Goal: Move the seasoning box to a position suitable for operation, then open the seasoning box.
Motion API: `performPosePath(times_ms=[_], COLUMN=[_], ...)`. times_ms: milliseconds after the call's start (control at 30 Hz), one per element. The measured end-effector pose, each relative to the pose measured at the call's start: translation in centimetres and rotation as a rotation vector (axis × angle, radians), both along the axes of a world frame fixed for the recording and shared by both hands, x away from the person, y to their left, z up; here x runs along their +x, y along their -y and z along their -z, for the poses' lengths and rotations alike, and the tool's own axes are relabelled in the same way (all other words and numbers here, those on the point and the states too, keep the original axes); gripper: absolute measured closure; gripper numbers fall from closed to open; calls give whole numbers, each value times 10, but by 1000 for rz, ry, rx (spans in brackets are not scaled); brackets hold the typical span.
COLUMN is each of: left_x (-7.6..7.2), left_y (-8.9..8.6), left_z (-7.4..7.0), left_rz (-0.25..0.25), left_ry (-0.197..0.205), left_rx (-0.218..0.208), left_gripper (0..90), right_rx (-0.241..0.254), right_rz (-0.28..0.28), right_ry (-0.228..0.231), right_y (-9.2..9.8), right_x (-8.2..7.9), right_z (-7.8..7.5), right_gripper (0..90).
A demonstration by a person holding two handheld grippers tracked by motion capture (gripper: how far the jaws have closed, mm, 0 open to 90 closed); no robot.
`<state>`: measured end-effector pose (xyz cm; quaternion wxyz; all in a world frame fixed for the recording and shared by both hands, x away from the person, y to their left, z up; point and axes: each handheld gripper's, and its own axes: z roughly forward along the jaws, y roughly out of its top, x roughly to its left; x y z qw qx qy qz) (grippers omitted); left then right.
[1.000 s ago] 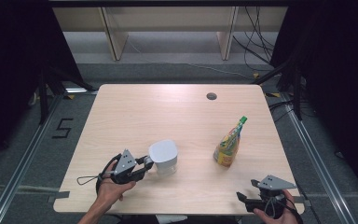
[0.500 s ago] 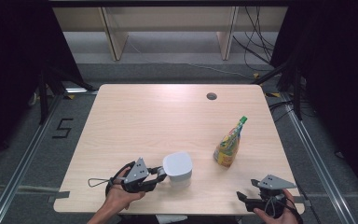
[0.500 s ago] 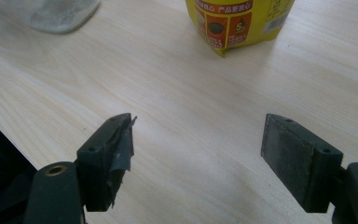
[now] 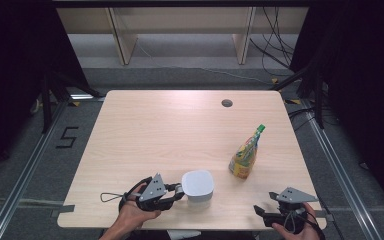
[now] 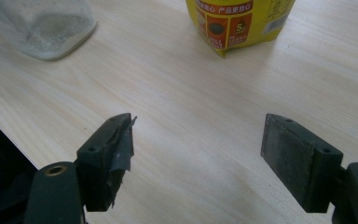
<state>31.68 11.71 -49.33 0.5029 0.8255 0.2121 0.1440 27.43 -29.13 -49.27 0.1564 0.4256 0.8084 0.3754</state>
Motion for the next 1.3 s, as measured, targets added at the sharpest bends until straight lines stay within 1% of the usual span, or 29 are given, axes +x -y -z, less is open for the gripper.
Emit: performPosePath(times_ms=[67, 167, 200, 233, 300, 333, 367, 400, 433, 467, 500, 533, 567, 600, 633, 667, 700, 733, 767, 800, 833, 867, 933, 1033, 1067, 1200, 1233, 1267, 1300], left_x=[1, 0, 1, 0, -1, -2, -2, -2, -2, -2, -1, -1, -3, -4, -5, -6, -7, -8, -10, -11, -11, -12, -15, -16, -17, -18, -18, -18, -18], left_y=[-1, -1, -1, -1, 0, 0, 0, 1, 1, 0, 0, -2, -4, -6, -8, -10, -11, -14, -14, -15, -16, -16, -16, -17, -17, -16, -15, -16, -15], left_z=[0, 0, 0, 0, 0, 0, 0, -1, -1, -3, -5, -7, -10, -13, -15, -18, -21, -24, -27, -30, -33, -37, -41, -48, -50, -56, -57, -59, -60], left_rz=[14, 1, 4, -3, -15, -19, -18, -20, -37, -34, -30, -19, -24, -25, -33, -43, -52, -49, -60, -58, -59, -61, -67, -58, -65, -54, -59, -59, -65], left_ry=[9, 4, 8, 9, -2, 0, 7, 19, 13, 11, -7, -16, -2, -6, -19, -25, -28, -26, -33, -37, -31, -36, -43, -37, -48, -44, -59, -50, -53], left_rx=[4, 4, 9, 8, -1, 6, 8, 18, 18, 20, 15, 18, 17, 16, -7, -14, -35, -39, -53, -69, -60, -70, -86, -83, -92, -98, -117, -108, -110], left_gripper=[686, 686, 686, 686, 686, 685, 685, 683, 677, 648, 587, 552, 499, 448, 421, 385, 358, 346, 338, 331, 330, 329, 326, 324, 325, 329, 329, 336, 358], right_rx=[2, 13, 2, -1, 11, 5, 16, 15, -1, 3, -1, 0, 9, 4, 10, 14, 15, 19, 15, 17, 15, 2, 5, 10, 3, 11, 11, 5, 8], right_rz=[2, 18, 1, 7, 6, 10, -2, 16, 1, 2, -12, -11, -6, -1, -11, -10, -5, 3, 19, 15, 5, -11, -4, 17, 5, 17, 17, 8, 15], right_ry=[0, -17, 4, 10, 5, 5, 1, -6, 20, 4, 11, -2, 1, 8, 1, 1, -1, -8, -22, -27, -21, -1, -5, -27, -10, -25, -25, -13, -21], right_y=[0, -1, 1, 1, 1, 2, 2, 0, 2, 2, 3, 3, 3, 3, 3, 3, 3, 2, 1, 1, 1, 2, 2, 0, 2, 1, 1, 2, 1], right_x=[0, -2, 0, 0, 1, 0, 1, -1, 0, 0, 1, 1, 1, 1, 1, 1, 1, 0, -1, -2, -1, 0, 0, -2, 0, -1, -1, 0, -1], right_z=[0, 0, 0, 0, 1, 0, 1, 0, 0, 0, 1, 1, 2, 2, 2, 2, 2, 2, 1, 1, 1, 1, 1, 1, 2, 1, 1, 2, 2], right_gripper=[264, 264, 264, 264, 264, 264, 264, 264, 264, 264, 264, 264, 264, 264, 264, 264, 263, 263, 263, 263, 263, 263, 263, 263, 263, 263, 263, 263, 263])
